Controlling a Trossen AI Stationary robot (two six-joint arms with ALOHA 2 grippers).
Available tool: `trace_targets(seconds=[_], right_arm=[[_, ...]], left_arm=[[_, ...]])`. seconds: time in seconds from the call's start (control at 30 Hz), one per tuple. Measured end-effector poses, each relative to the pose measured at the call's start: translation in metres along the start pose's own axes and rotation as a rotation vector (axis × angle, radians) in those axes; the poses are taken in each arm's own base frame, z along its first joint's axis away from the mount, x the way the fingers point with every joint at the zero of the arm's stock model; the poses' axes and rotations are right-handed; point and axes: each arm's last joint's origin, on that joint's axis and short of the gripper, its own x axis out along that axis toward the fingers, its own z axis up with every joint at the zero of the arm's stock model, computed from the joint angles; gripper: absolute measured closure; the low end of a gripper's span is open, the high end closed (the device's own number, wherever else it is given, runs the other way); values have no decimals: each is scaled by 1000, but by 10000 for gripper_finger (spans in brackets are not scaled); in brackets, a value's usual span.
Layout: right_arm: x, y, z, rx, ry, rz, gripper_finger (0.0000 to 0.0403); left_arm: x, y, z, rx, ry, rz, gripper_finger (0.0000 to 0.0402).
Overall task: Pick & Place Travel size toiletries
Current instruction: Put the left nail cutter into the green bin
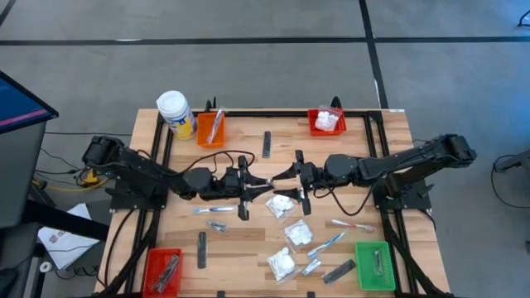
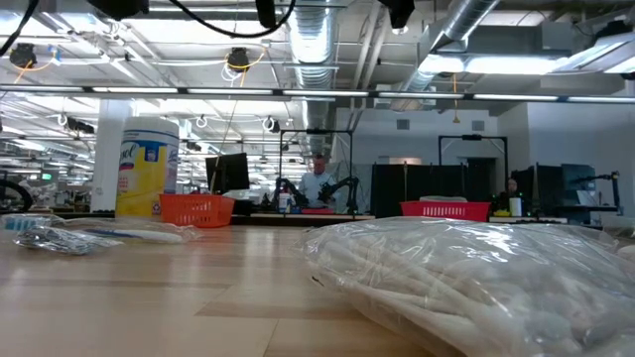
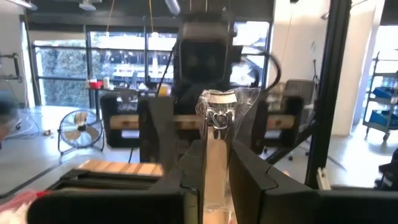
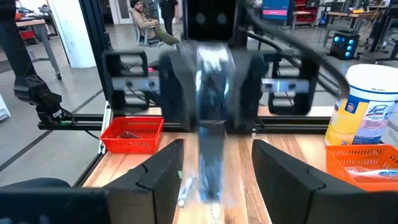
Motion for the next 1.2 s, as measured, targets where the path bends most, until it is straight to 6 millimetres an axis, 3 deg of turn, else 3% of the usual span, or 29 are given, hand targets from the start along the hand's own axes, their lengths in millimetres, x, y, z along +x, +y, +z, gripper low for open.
trace_targets(seconds=[0.2,0.7,1.2], right_arm=[[0,0,0,0,2,4,229],[0,0,-1,-1,14,7,250],[0,0,-1,23,14,5,366]], left_arm=[[5,6,-8,-17,5,21,365],[5,3,-4,-23,-30,-27,365],[5,3,-4,-37,-32,-57,363]])
